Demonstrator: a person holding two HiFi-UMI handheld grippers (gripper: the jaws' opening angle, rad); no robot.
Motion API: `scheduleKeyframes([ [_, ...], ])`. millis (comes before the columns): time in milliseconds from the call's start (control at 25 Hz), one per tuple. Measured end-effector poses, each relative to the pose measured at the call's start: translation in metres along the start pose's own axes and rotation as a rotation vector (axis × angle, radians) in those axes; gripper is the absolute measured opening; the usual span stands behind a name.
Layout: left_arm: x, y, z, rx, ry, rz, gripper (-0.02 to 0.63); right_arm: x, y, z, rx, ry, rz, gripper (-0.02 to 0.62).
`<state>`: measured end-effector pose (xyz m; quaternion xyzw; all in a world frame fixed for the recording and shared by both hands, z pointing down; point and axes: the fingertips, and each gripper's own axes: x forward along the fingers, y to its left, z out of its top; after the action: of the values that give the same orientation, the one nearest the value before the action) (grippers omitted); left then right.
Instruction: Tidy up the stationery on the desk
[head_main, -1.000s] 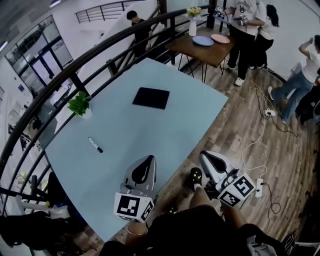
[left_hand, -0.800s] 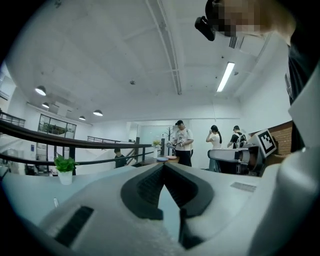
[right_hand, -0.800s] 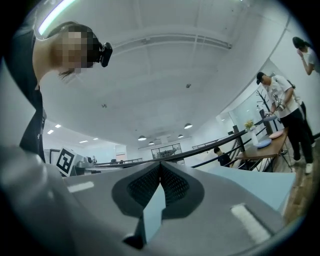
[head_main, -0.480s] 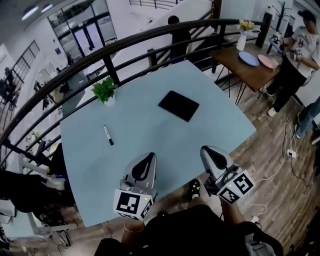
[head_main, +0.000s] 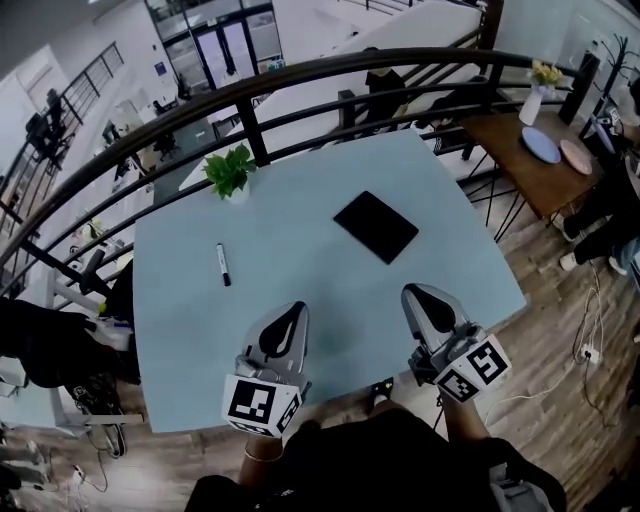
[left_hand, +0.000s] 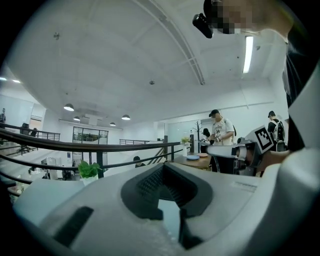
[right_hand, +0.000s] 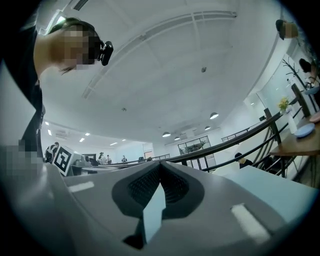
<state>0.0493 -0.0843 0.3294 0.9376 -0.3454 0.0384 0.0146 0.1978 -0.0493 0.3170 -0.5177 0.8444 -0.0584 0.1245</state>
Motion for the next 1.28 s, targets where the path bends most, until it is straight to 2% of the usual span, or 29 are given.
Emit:
scheduleKeyframes([
  [440, 0.072, -0.005, -0.007, -0.030, 0.025, 0.064, -0.009, 0.019, -0.086, 0.006, -0.021, 0.052, 0.033, -0.005],
  [760, 0.118, -0.006, -0.030, -0.054, 0.072, 0.113, -0.005, 0.044, -0.149, -0.008, -0.064, 0.141, 0.053, 0.002],
  [1040, 0.157, -0.003, -0.053, -0.079, 0.104, 0.153, 0.006, 0.072, -0.194, -0.042, -0.101, 0.254, 0.077, 0.011],
  [1280, 0.187, -0.006, -0.081, -0.089, 0.169, 0.123, 0.032, 0.096, -0.229, -0.076, -0.106, 0.338, 0.084, 0.015],
])
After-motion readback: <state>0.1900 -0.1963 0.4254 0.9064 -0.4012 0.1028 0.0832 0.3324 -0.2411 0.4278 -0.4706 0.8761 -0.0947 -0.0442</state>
